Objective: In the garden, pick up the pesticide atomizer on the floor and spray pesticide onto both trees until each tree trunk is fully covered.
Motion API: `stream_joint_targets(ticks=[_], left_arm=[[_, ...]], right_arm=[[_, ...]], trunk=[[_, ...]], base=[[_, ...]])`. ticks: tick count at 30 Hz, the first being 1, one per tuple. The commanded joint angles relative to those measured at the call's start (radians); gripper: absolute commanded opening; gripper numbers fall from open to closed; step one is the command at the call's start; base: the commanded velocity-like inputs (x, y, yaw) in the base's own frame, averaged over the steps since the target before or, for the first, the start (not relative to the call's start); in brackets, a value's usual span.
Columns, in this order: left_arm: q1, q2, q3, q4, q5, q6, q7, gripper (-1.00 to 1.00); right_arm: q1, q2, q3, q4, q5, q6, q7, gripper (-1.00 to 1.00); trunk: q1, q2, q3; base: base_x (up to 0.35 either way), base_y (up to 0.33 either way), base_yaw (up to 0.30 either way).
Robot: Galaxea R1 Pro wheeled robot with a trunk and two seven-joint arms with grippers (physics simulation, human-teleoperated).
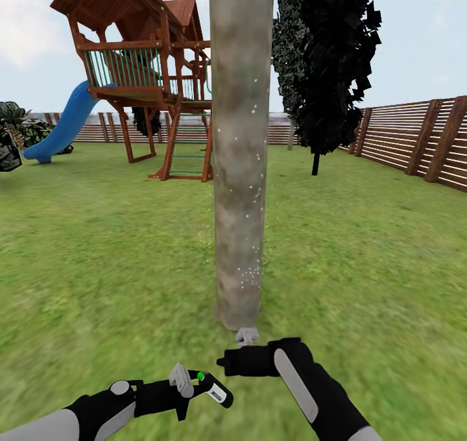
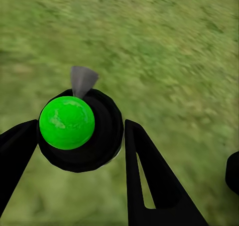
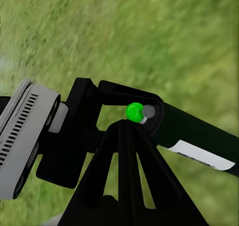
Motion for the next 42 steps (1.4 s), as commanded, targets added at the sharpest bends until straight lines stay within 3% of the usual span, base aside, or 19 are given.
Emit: stream_joint_targets(ticks=[1,40,42], left_arm=[[-0.001,0.001,-0.008,-0.001,0.01,-0.005,0.0,-1.0],[-0.001,-0.001,-0.008,-0.001,0.01,-0.005,0.0,-1.0],[-0.001,-0.001,-0.008,-0.001,0.01,-0.005,0.0,-1.0]], right_arm=[[-0.001,0.003,-0.001,0.011,0.006,0.002,0.006,-1.0],[-0.001,0.028,0.012,0.085,0.01,-0.042,0.005,-1.0],[-0.001,0.029,0.012,0.091,0.009,-0.044,-0.023,-1.0]], trunk=[[0.0,0.0,-0.001],[0.0,0.0,-0.001],[0.0,0.0,-0.001]], base=[[0.0,0.0,0.0],[0.0,0.0,0.0],[0.0,0.0,0.0]])
